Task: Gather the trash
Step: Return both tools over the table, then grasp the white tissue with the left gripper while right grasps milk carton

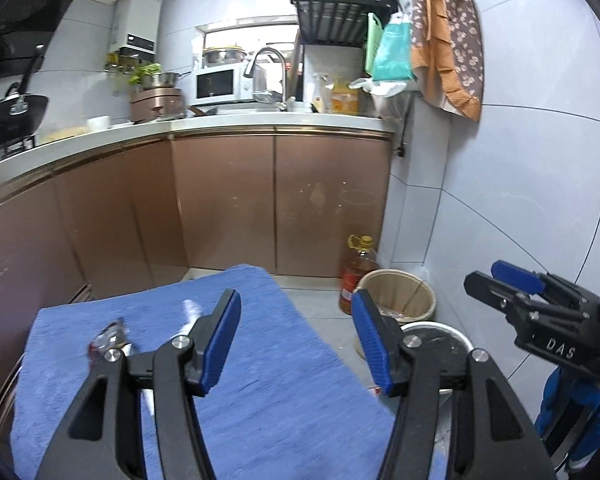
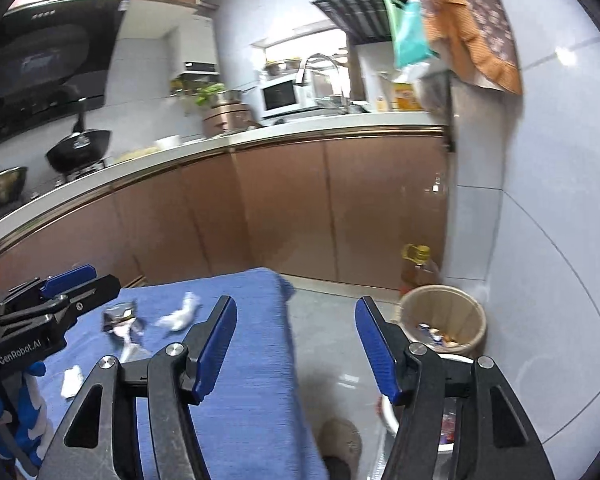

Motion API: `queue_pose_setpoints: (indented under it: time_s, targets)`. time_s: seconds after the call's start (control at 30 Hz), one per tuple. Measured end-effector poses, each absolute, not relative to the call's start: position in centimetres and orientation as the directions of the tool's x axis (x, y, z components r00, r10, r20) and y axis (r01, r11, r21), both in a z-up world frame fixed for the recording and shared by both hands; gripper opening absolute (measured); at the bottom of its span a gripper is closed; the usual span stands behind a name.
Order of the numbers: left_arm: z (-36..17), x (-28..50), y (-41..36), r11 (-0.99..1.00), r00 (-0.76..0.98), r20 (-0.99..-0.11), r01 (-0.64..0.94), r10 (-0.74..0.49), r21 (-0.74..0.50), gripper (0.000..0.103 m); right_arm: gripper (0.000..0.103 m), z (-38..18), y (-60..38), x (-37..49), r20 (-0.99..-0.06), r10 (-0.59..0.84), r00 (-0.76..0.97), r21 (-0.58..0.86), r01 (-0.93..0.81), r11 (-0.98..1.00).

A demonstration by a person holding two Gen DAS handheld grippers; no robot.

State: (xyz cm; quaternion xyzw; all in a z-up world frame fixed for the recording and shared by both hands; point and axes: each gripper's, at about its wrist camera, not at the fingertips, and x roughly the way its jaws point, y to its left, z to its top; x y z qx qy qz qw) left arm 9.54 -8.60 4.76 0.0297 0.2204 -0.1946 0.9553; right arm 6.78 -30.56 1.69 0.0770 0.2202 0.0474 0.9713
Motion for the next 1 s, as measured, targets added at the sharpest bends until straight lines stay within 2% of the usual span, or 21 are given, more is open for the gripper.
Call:
queue_pose_setpoints:
  time_s: [0.33, 0.43, 0.57, 1.0]
  targets:
    - [3.2, 7.9, -1.1, 0.954, 0.85, -0.443, 0.298, -0.284, -0.04, 0.057, 0.063, 2.6, -23.2, 7.4, -0.435, 0.245, 0.867, 0.156, -0.195, 0.968]
    - [2.6, 8.0, 1.0, 0.964, 0.855, -0.451, 0.262, -0.255, -0.049, 0.065, 0.064, 2.6, -21.4, 7.8, -0.44, 0.273, 0.856, 0.156, -0.226, 0.961]
    - [1.3, 8.2, 4.2, 0.975, 0.857, -0.467, 0.212, -0.219, -0.067, 0.066, 0.066, 2.6, -19.0, 8.6, -0.455, 0.31, 0.835, 0.146, -0.274, 0.951]
    - [-7.4, 8.0, 17.9, 0.982, 0.771, -0.634, -0.064, -0.065, -0.178, 0.067, 0.068, -1.8, -11.5, 14.0, -0.568, 0.443, 0.693, 0.148, -0.444, 0.884]
